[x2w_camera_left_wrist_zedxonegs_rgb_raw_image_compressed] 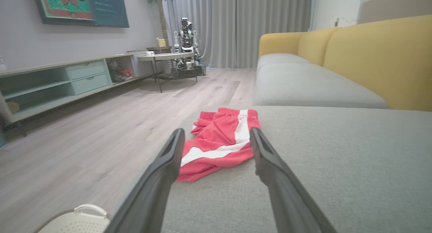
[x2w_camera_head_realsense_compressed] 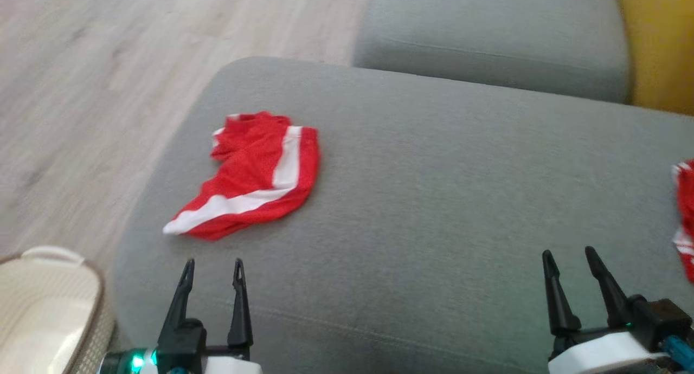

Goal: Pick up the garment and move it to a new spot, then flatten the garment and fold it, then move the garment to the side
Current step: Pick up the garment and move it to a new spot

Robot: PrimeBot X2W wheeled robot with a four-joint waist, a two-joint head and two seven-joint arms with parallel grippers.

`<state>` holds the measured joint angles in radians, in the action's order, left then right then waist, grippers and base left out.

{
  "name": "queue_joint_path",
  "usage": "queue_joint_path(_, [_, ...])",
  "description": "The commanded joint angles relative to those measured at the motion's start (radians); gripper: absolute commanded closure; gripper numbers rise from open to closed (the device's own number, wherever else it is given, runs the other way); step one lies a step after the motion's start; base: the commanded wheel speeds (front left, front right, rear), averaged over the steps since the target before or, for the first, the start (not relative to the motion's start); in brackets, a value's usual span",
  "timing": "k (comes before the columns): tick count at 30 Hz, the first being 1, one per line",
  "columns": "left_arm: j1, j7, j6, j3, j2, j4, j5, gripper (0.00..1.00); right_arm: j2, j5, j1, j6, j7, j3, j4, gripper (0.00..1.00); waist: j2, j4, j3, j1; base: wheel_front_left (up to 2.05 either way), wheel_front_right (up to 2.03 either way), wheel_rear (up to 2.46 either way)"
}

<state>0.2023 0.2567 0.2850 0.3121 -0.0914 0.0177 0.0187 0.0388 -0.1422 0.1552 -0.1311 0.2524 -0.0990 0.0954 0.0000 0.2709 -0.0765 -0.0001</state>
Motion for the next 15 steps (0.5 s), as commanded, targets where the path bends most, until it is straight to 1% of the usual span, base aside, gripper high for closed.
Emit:
queue_joint_path(1, [-0.027,0.005,0.007,-0.033,0.006,0.046,-0.012,0.0,0.011,-0.008,-0.023,0.0,0.009,0.027,-0.041,0.0,0.0,0.076,0.001,0.0001,0.0,0.0,0.0])
queue_joint_path(6, [-0.018,0.005,0.012,-0.033,0.001,0.065,-0.015,0.0,0.011,-0.019,-0.018,0.0,0.009,0.037,-0.045,0.0,0.0,0.154,-0.001,0.0001,0.0,0.0,0.0])
queue_joint_path(7, [-0.018,0.005,0.012,-0.033,0.001,0.065,-0.015,0.0,0.011,-0.019,-0.018,0.0,0.009,0.037,-0.045,0.0,0.0,0.154,-0.001,0.0001,0.0,0.0,0.0])
queue_joint_path(10, [-0.011,0.005,0.016,-0.037,-0.003,0.071,-0.014,0.0,0.011,-0.022,-0.019,0.0,0.009,0.043,-0.045,0.0,0.0,0.184,0.001,0.0001,0.0,0.0,0.0])
queue_joint_path(15, [-0.011,0.005,0.02,-0.047,-0.004,0.087,-0.008,0.0,0.011,-0.015,-0.031,0.0,0.009,0.056,-0.045,0.0,0.0,0.201,0.021,0.0001,0.0,0.0,0.0])
